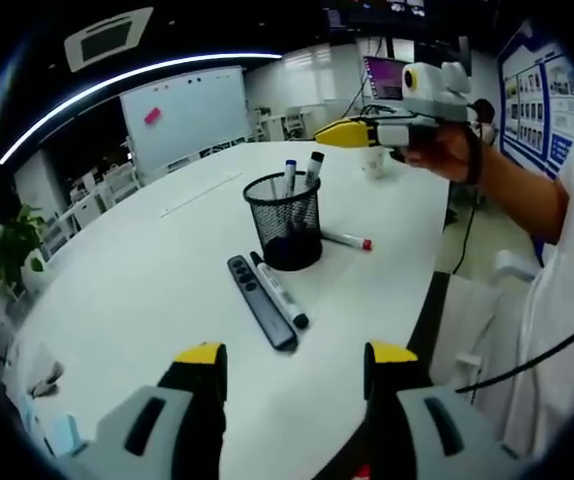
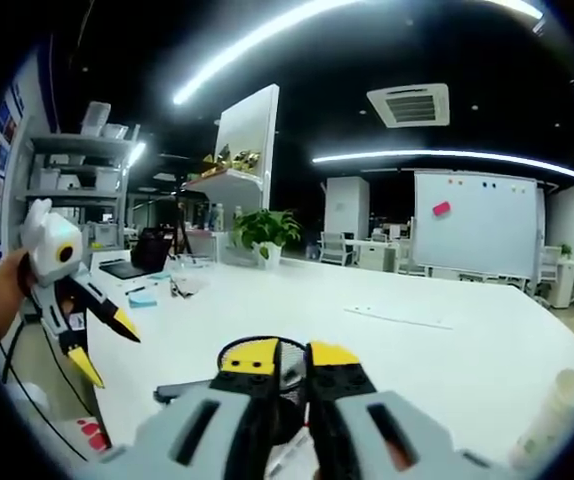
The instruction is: Place the scattered laser pointers and whiteboard markers into the pen holder and stack the scattered paper cups together
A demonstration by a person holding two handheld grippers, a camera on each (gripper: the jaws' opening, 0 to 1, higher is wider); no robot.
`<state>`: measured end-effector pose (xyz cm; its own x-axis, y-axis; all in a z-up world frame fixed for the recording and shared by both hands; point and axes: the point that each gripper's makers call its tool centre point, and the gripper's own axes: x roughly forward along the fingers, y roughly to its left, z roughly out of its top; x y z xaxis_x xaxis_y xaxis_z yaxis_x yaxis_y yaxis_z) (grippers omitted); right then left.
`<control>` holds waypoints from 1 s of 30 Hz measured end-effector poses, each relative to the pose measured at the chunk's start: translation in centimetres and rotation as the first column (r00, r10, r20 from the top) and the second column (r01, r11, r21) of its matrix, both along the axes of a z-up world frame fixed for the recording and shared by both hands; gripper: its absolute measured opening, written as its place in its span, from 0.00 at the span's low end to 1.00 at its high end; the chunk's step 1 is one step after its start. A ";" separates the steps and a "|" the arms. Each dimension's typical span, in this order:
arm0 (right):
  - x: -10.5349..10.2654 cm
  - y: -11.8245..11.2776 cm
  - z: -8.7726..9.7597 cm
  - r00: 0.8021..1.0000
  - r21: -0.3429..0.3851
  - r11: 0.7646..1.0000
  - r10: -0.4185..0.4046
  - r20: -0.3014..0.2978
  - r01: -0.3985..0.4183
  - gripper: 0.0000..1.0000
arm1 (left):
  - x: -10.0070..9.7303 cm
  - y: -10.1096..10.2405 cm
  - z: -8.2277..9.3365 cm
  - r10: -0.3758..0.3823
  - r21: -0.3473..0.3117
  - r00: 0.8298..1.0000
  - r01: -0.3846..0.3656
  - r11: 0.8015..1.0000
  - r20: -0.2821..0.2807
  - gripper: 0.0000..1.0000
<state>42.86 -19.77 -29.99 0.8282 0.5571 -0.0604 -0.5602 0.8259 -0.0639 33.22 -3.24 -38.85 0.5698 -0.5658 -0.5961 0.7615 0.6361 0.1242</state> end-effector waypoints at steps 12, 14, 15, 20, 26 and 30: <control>0.0 -0.6 0.0 1.000 0.002 1.000 -0.013 0.000 0.013 0.11 | 0.0 -0.1 -0.2 -0.003 -0.001 1.000 0.003 1.000 -0.003 0.55; 0.0 -0.7 -0.1 1.000 0.001 1.000 -0.015 0.000 0.015 0.11 | 0.0 -0.1 -0.3 -0.004 0.002 1.000 0.004 1.000 -0.004 0.55; 0.0 -0.7 0.0 1.000 0.002 1.000 -0.015 0.000 0.015 0.11 | 0.0 -0.1 -0.3 -0.005 0.002 1.000 0.005 1.000 -0.005 0.55; -0.2 -0.7 0.0 1.000 0.001 1.000 -0.018 0.003 0.018 0.11 | 0.0 -0.1 -0.4 -0.005 -0.001 1.000 0.005 1.000 -0.007 0.55; -0.3 -1.0 -0.1 1.000 0.003 1.000 -0.027 0.000 0.027 0.11 | -0.1 -0.1 -0.4 -0.009 0.004 1.000 0.009 1.000 -0.007 0.55; -0.3 -1.1 -0.1 1.000 0.006 1.000 -0.031 0.002 0.031 0.11 | -0.1 -0.2 -0.2 -0.012 0.002 1.000 0.012 1.000 -0.004 0.55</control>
<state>42.52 -20.90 -30.05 0.8451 0.5318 -0.0550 -0.5344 0.8431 -0.0599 33.16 -3.46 -39.09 0.5607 -0.5714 -0.5993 0.7697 0.6266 0.1226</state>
